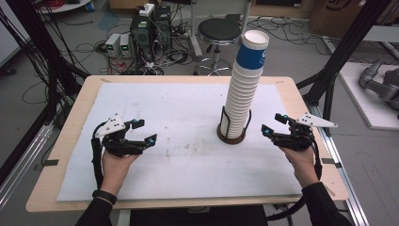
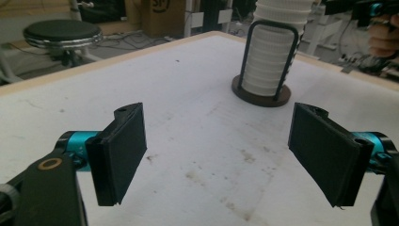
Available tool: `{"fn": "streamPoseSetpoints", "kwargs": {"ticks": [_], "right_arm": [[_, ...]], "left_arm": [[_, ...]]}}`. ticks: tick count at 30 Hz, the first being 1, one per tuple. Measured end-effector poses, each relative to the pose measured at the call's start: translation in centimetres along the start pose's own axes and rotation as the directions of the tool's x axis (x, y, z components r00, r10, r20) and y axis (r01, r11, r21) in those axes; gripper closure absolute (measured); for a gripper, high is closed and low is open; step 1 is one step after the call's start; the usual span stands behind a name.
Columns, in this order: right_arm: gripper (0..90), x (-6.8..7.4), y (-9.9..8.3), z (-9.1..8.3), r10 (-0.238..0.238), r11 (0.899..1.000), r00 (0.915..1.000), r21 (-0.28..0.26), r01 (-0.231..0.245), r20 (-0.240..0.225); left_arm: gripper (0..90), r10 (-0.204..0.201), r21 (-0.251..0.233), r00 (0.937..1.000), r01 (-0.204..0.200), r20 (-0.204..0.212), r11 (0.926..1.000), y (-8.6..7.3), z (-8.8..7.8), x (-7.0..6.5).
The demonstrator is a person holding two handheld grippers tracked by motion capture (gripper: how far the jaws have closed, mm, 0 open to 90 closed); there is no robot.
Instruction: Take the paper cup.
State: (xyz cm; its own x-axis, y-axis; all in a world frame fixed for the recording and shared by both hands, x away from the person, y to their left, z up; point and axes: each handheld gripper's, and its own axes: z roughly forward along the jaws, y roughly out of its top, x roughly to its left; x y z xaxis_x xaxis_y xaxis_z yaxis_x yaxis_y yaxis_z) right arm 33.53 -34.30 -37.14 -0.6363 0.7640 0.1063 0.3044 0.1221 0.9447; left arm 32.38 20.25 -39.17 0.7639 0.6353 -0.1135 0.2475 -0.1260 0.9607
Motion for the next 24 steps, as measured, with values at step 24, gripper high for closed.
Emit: {"fn": "streamPoseSetpoints", "kwargs": {"ticks": [24], "right_arm": [[18.7, 0.4, 1.0, -1.3, -0.017, 0.999, 0.9992, -0.043, 0.015, -0.037]], "left_arm": [[19.9, 0.074, -0.011, 0.996, -0.075, -0.05, 0.9972, 0.5, 0.7, -0.6]]}}
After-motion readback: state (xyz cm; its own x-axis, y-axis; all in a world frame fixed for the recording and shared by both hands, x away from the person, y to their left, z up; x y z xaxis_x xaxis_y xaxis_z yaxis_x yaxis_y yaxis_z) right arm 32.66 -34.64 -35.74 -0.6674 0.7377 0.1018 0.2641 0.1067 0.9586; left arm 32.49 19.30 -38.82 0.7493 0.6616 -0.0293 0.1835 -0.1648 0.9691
